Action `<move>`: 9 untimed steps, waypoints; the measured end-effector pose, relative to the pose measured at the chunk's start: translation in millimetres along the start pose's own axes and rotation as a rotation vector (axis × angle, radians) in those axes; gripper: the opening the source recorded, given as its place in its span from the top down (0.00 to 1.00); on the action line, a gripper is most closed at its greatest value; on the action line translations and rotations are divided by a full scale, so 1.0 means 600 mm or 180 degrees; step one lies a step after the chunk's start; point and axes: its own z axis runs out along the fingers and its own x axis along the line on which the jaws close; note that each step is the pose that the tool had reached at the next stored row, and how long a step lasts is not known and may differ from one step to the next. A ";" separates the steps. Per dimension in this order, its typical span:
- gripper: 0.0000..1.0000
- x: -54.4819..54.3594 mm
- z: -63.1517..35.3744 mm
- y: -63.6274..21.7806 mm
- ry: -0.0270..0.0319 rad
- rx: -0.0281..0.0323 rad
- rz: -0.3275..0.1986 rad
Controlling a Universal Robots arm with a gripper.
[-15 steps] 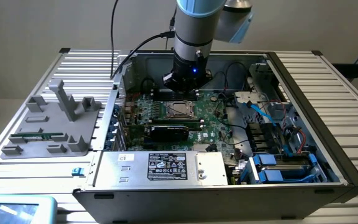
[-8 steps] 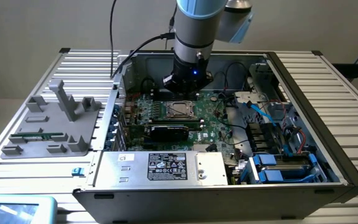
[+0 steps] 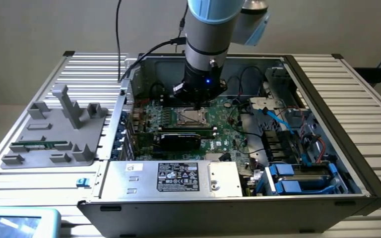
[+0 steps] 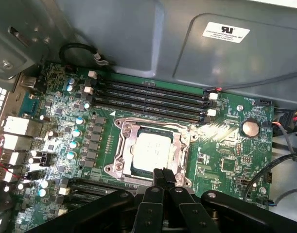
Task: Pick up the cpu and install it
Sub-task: 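Install the second cpu locking lever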
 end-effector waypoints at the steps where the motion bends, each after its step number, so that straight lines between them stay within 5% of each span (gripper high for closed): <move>1: 0.91 0.002 0.000 -0.002 0.0000 0.0001 0.0000; 5: 0.91 0.011 -0.002 -0.008 0.0001 0.0003 0.0000; 9: 0.91 0.016 0.000 -0.033 0.0000 -0.0002 0.0000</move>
